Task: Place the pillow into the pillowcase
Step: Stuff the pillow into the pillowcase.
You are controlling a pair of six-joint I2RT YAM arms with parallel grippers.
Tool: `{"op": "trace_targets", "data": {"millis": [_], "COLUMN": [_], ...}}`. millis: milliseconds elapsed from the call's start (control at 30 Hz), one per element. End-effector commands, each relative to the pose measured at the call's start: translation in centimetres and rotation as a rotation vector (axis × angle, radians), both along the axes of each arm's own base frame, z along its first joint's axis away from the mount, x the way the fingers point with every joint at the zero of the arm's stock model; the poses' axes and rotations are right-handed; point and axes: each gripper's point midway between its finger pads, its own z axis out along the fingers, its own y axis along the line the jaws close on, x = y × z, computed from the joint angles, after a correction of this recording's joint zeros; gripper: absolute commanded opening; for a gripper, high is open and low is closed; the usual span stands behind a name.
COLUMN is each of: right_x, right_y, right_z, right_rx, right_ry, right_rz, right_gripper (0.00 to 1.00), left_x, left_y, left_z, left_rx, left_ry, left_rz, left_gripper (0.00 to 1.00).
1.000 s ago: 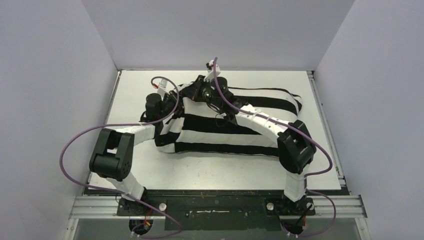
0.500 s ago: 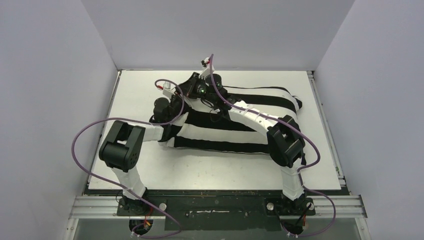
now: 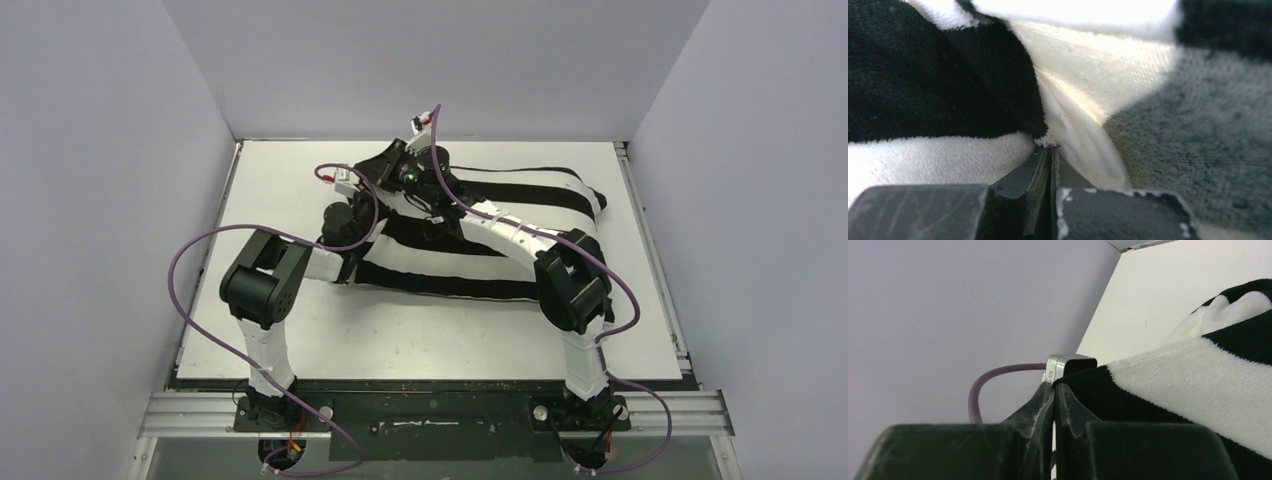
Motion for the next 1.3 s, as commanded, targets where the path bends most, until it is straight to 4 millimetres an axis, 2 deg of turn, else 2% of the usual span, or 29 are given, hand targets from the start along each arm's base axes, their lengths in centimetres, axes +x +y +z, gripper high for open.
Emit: {"op": "trace_targets", "data": {"millis": [0,133,200,367,433,567,667,967,1267], "right_x": [-9.0,-9.6,-9.1,-5.2,-4.0,-3.0,-2.9,-2.8,-2.9], "right_y": [1.6,1.4,0.6,-4.9,-6.6,-7.9,-8.2,-9.2,-9.2], "right_z": [17.1,16.9,15.1,9.5,7.7,5.8,5.3,5.4,5.8], "right_rx": [0.402,0.415,0.379,0.295,0.276,0.29,0.291,0.275,0.277], "right_ry": [-0.335,-0.324,-0.293,-0.181,-0.15,-0.107,-0.098,-0.099,-0.11], "right_rz": [0.268,0.3,0.278,0.088,0.038,0.044,0.047,0.044,0.06], "right_gripper": [0.0,0.0,0.0,0.0,0.0,0.0,0.0,0.0,0.0], "left_x": [-5.0,-6.1,-6.7,-6.8,-6.6,-6.7,-6.5,-5.7,-7.3], "left_y": [-9.6,-12.5,-12.7,-6.9,-4.8,-2.0,-0.4,4.6,7.1], "left_z": [-1.7,-2.0,-1.9,-2.1,-2.0,-1.6,-1.5,-0.5,-0.4], "left_rx": [0.062,0.058,0.062,0.121,0.162,0.237,0.296,0.455,0.595], "left_ry": [-0.033,-0.055,-0.059,-0.011,0.007,0.027,0.039,0.117,0.141], "left_rz": [-0.226,-0.291,-0.341,-0.308,-0.295,-0.272,-0.244,-0.158,-0.119], "left_gripper": [0.0,0.0,0.0,0.0,0.0,0.16,0.24,0.34,0.41]}}
